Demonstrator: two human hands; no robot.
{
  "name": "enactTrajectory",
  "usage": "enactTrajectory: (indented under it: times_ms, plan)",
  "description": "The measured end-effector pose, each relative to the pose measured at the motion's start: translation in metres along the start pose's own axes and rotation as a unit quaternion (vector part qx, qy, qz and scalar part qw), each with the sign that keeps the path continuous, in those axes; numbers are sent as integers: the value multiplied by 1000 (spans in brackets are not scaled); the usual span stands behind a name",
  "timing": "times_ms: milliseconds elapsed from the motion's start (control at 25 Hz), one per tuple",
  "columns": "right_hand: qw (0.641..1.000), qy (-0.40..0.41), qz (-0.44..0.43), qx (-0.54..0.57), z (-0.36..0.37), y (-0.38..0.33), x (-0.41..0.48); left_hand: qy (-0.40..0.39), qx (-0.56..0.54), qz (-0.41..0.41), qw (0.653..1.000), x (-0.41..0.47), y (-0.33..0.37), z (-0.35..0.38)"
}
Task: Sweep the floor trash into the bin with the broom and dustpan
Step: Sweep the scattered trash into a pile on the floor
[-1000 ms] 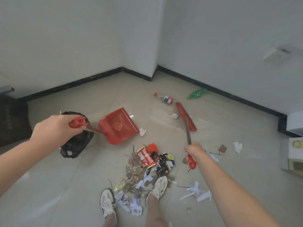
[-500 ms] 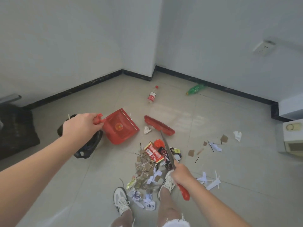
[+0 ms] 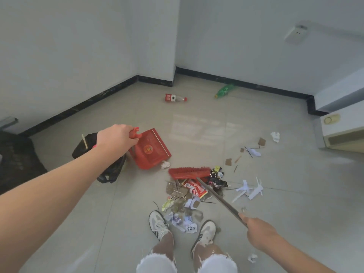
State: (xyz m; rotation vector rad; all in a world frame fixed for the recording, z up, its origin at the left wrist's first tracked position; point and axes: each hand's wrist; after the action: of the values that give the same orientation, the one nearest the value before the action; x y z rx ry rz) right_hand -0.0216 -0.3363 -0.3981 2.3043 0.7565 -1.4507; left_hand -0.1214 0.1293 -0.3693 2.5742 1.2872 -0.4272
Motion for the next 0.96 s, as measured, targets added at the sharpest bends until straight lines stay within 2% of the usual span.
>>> enactTrajectory:
  times_ms: [160, 280, 440, 640, 880, 960]
  plan:
    - [997, 28, -7, 76, -13, 32, -27, -3, 0, 22, 1000, -2, 21, -13]
    - [981, 67, 19, 183, -18, 64, -50, -9, 13, 47, 999, 0, 44, -23]
    - [926, 157, 85, 332, -37, 118, -51, -1, 35, 74, 997, 4, 87, -23]
    - [869, 200, 122, 435, -84, 206, -9, -4, 35, 109, 993, 4, 146, -13]
    - [796, 216, 171, 538, -152, 341, 91, 37, -2, 53, 998, -1, 202, 28]
    - [778, 217, 181, 561, -167, 385, 125, 2, -49, 20, 999, -3, 214, 45]
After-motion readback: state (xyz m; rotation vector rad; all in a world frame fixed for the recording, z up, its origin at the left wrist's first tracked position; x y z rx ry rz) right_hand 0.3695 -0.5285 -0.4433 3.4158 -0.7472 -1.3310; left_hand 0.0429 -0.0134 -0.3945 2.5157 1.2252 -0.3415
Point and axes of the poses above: each hand's wrist, its own x-axis towards the middle knuckle, its own z-axis out of the palm, y = z × x, and after that the axes turned 10 degrees about -z, right-handed
